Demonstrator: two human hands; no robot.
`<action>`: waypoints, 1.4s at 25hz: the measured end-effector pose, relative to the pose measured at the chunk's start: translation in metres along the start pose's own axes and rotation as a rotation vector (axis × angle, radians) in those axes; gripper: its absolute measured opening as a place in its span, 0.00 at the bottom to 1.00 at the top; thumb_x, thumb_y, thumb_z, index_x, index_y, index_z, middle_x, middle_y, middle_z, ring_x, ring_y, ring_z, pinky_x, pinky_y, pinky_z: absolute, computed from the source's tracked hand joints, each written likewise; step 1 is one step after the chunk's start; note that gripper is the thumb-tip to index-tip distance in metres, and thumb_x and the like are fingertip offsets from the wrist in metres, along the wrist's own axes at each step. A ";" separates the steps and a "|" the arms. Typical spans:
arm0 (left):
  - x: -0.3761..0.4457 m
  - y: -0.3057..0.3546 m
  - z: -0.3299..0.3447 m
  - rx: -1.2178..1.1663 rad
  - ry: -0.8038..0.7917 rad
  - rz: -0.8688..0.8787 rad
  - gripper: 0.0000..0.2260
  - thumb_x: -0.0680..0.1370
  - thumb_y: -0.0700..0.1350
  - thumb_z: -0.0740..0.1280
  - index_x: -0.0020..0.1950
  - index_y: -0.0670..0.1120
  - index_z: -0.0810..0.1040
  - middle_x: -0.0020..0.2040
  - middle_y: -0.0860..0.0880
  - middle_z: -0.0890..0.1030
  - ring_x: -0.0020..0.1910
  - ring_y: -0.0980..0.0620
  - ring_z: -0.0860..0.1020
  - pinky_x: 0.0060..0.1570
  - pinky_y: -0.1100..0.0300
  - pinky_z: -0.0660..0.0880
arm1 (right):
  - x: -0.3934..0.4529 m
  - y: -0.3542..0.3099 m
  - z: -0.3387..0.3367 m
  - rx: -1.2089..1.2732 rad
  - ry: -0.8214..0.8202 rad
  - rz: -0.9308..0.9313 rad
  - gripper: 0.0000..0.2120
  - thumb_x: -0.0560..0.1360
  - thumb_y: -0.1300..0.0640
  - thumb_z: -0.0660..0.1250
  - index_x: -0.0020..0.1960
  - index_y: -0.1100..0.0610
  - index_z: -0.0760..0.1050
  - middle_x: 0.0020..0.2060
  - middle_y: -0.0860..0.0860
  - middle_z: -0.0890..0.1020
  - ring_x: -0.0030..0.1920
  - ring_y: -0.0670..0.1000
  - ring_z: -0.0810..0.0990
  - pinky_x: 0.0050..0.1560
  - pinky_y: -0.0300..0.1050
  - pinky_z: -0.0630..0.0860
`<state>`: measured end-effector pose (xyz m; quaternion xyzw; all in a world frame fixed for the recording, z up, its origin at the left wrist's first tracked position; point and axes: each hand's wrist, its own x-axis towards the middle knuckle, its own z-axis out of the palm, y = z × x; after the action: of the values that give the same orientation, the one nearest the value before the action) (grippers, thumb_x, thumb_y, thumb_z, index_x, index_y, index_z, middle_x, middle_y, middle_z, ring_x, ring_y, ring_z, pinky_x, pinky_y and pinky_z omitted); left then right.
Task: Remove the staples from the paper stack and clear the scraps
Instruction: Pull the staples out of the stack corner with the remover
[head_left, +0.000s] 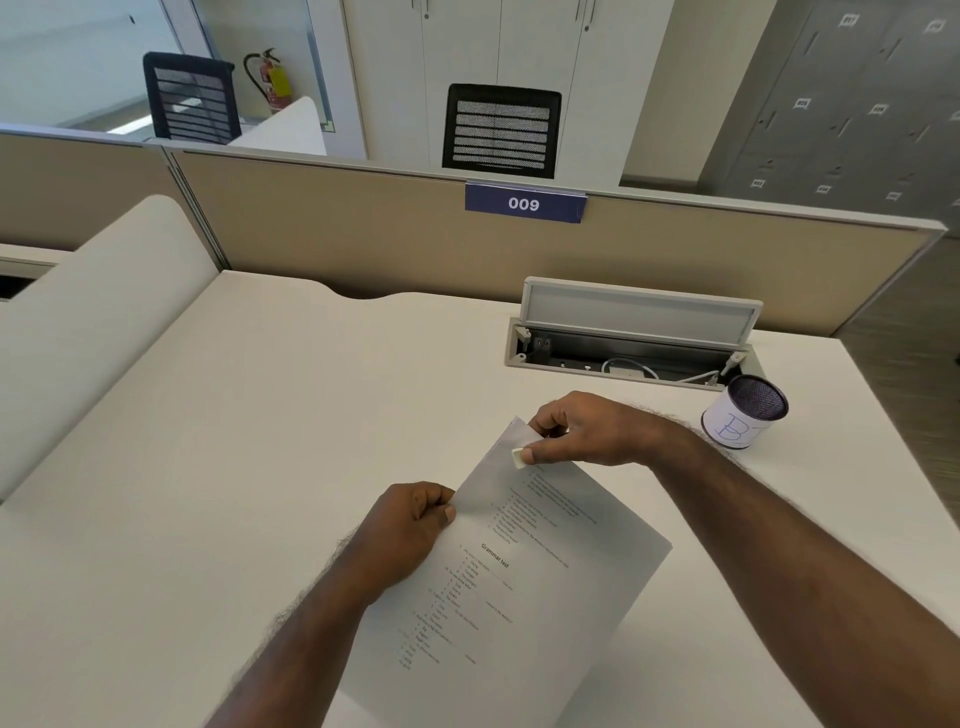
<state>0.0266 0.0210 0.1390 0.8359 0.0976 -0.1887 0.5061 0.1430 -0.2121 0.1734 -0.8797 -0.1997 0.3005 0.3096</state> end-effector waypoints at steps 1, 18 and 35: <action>0.000 0.000 0.000 -0.005 -0.005 -0.001 0.10 0.81 0.42 0.63 0.46 0.48 0.83 0.38 0.50 0.87 0.36 0.52 0.85 0.36 0.58 0.81 | 0.001 0.001 0.000 -0.001 0.006 -0.004 0.16 0.72 0.40 0.69 0.51 0.50 0.83 0.46 0.44 0.83 0.46 0.49 0.83 0.41 0.41 0.77; 0.006 -0.014 0.000 -0.080 0.023 -0.057 0.11 0.81 0.43 0.63 0.45 0.48 0.84 0.37 0.50 0.87 0.35 0.50 0.86 0.35 0.57 0.80 | 0.006 0.004 -0.003 0.131 0.036 0.030 0.15 0.74 0.42 0.68 0.51 0.52 0.82 0.43 0.45 0.83 0.43 0.47 0.78 0.39 0.42 0.71; 0.012 -0.068 -0.020 -0.253 0.161 -0.189 0.11 0.80 0.39 0.63 0.46 0.45 0.84 0.41 0.43 0.87 0.42 0.38 0.85 0.44 0.46 0.81 | 0.059 0.125 0.059 0.119 0.621 0.582 0.20 0.70 0.36 0.63 0.38 0.53 0.75 0.37 0.52 0.82 0.41 0.57 0.82 0.43 0.46 0.77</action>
<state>0.0181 0.0706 0.0869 0.7650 0.2390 -0.1542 0.5778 0.1689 -0.2458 0.0292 -0.9287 0.1771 0.1072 0.3078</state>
